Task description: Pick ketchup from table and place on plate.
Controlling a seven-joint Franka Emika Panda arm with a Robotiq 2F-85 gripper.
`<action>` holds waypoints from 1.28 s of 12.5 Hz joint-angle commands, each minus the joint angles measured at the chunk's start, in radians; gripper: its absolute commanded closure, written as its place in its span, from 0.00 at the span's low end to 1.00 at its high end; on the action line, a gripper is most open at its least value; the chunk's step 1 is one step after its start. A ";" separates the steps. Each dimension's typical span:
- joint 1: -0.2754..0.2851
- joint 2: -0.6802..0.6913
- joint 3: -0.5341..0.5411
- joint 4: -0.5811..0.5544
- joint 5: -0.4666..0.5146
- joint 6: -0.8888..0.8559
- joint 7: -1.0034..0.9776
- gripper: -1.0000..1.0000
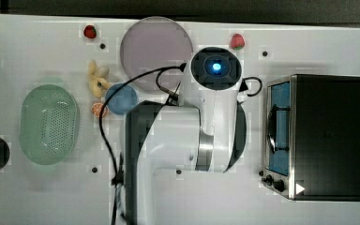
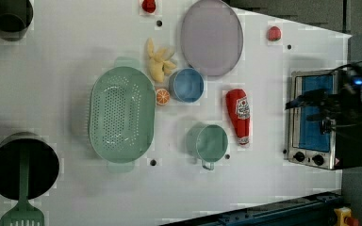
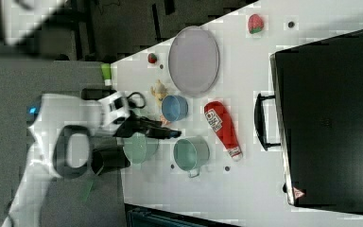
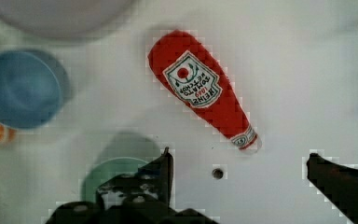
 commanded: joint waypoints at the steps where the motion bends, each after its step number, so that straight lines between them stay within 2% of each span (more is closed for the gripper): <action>1: -0.006 0.011 0.005 -0.016 -0.010 0.115 -0.332 0.00; 5: -0.002 0.109 0.006 -0.085 -0.010 0.293 -0.550 0.00; 9: -0.002 0.209 0.005 -0.171 -0.010 0.505 -0.556 0.00; 16: -0.003 0.355 0.000 -0.212 -0.010 0.683 -0.554 0.00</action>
